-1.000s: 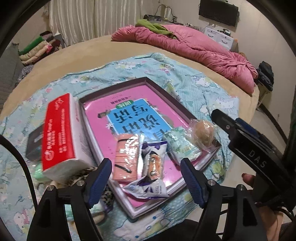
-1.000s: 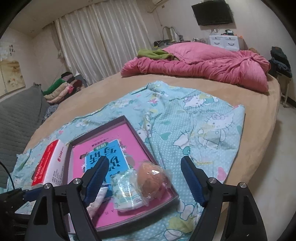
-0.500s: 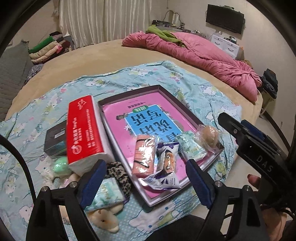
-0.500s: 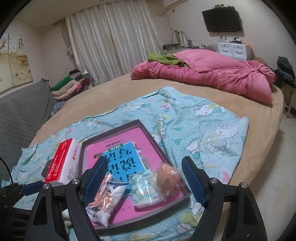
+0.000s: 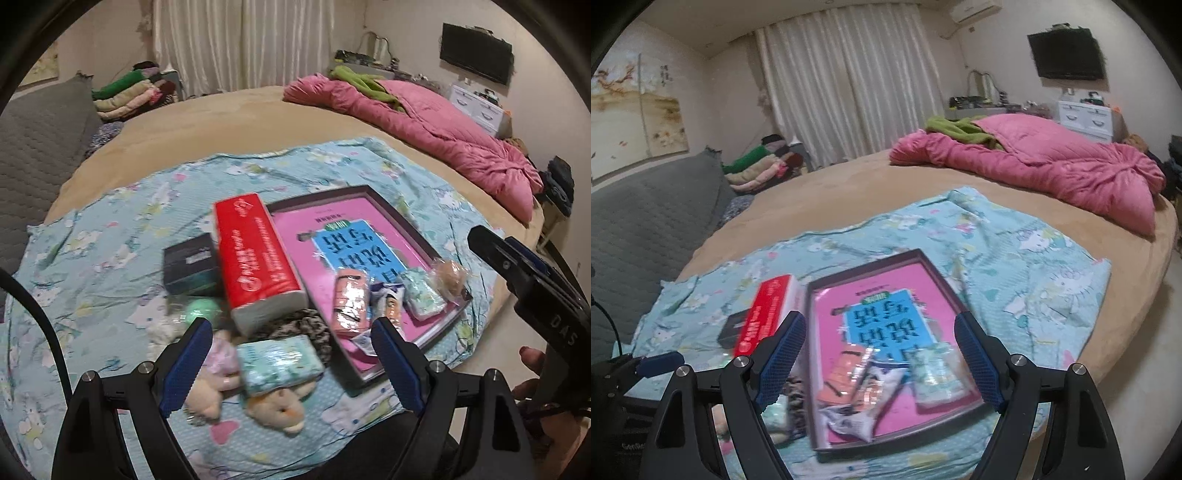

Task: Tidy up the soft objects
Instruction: 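Withdraw both open tools from the tray back toward the pile, then grasp the white floral scrunchie with the left tool while the right tool grasps the green floral tissue pack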

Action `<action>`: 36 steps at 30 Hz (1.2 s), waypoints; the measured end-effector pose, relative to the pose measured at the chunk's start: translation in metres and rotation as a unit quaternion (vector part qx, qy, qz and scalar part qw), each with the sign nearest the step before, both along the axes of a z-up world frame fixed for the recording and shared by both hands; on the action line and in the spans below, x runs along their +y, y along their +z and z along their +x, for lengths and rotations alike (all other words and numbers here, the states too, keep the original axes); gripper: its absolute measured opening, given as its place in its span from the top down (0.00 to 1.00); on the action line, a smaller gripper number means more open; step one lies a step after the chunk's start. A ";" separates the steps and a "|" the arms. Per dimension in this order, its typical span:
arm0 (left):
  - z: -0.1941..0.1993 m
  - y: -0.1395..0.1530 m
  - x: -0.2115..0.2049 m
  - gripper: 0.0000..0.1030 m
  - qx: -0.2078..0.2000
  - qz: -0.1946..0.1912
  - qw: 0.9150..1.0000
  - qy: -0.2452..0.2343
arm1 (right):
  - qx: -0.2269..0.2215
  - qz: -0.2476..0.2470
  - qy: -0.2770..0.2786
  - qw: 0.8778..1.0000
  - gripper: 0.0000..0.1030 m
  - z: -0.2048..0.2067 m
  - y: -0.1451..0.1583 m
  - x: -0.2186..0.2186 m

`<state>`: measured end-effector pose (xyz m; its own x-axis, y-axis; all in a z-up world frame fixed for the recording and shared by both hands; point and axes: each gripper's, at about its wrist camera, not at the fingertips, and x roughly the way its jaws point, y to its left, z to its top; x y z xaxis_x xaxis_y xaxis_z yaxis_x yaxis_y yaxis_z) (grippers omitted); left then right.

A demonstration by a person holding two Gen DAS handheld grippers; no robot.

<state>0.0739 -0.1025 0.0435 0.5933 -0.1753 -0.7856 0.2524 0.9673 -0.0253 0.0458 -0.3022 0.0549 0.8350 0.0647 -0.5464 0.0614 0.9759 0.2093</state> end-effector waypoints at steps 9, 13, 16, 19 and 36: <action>-0.009 0.015 0.042 0.15 -0.010 -0.010 0.999 0.036 | 0.001 -0.001 0.045 0.999 0.19 -0.006 0.018 0.040; -0.009 0.023 0.067 0.15 -0.010 -0.015 0.998 0.060 | 0.010 -0.002 0.063 0.998 0.19 -0.009 0.020 0.057; -0.010 0.029 0.086 0.15 -0.014 -0.017 0.997 0.075 | 0.013 0.002 0.076 0.997 0.18 -0.012 0.021 0.069; -0.010 0.031 0.103 0.15 -0.014 -0.019 0.996 0.089 | 0.018 -0.014 0.089 0.996 0.18 -0.012 0.020 0.082; -0.003 -0.025 0.168 0.15 0.030 -0.035 0.988 0.144 | 0.093 -0.045 0.157 0.982 0.18 -0.005 -0.035 0.144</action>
